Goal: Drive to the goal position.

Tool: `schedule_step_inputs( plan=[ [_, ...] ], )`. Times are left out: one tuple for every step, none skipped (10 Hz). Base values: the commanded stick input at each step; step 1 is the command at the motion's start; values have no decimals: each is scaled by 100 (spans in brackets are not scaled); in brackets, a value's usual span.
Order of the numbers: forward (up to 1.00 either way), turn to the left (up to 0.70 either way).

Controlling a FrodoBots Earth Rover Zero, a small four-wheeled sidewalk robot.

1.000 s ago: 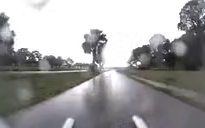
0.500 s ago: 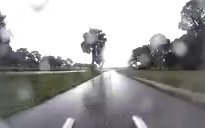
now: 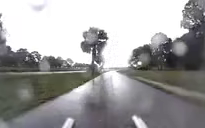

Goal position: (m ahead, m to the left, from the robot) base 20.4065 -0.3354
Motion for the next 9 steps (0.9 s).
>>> schedule_step_inputs(
  plan=[
    [100, -40],
    [100, -13],
    [100, -9],
    [100, -24],
    [100, -38],
    [100, -40],
    [100, 0],
    [100, 0],
    [100, 0]
  ],
)
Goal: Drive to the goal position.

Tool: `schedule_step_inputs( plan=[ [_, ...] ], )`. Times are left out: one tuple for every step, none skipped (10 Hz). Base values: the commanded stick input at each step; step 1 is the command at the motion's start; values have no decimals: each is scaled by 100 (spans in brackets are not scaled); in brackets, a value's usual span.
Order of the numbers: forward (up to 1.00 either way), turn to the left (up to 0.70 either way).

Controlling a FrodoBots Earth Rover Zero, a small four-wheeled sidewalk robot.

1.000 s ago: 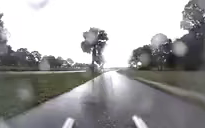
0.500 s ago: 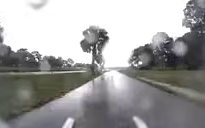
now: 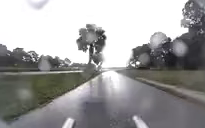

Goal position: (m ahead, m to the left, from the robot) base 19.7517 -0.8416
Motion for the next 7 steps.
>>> schedule_step_inputs(
  plan=[
    [100, 0],
    [100, 0],
    [100, 0],
    [100, 0],
    [100, 0],
    [100, 0],
    [100, -2]
  ],
)
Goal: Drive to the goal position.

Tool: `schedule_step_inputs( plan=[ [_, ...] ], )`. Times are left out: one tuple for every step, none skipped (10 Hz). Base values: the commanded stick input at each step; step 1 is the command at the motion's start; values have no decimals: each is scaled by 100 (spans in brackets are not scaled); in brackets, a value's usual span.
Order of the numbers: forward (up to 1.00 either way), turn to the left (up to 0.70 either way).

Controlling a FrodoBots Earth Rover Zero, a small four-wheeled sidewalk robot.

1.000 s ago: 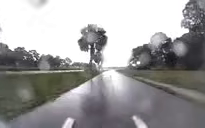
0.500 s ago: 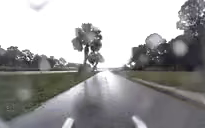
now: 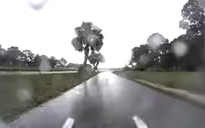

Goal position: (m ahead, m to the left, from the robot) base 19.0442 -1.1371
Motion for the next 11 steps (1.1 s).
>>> schedule_step_inputs(
  plan=[
    [100, -40],
    [100, -40],
    [100, -17],
    [100, 0],
    [100, 0],
    [100, 0],
    [100, 0],
    [100, 0],
    [100, 0],
    [100, -3],
    [100, -32]
  ],
)
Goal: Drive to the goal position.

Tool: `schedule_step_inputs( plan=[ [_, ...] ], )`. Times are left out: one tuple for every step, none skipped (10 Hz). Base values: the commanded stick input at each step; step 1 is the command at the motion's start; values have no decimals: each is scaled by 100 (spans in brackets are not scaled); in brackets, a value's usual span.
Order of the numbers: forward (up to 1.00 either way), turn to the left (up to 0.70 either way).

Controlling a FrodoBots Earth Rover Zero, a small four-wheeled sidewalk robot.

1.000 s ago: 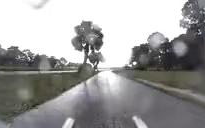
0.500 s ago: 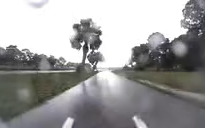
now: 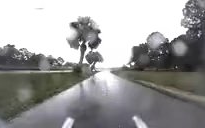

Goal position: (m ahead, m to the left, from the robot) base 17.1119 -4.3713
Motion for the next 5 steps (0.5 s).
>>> schedule_step_inputs(
  plan=[
    [100, -10],
    [100, 0],
    [100, 0],
    [100, 0],
    [100, 0]
  ],
)
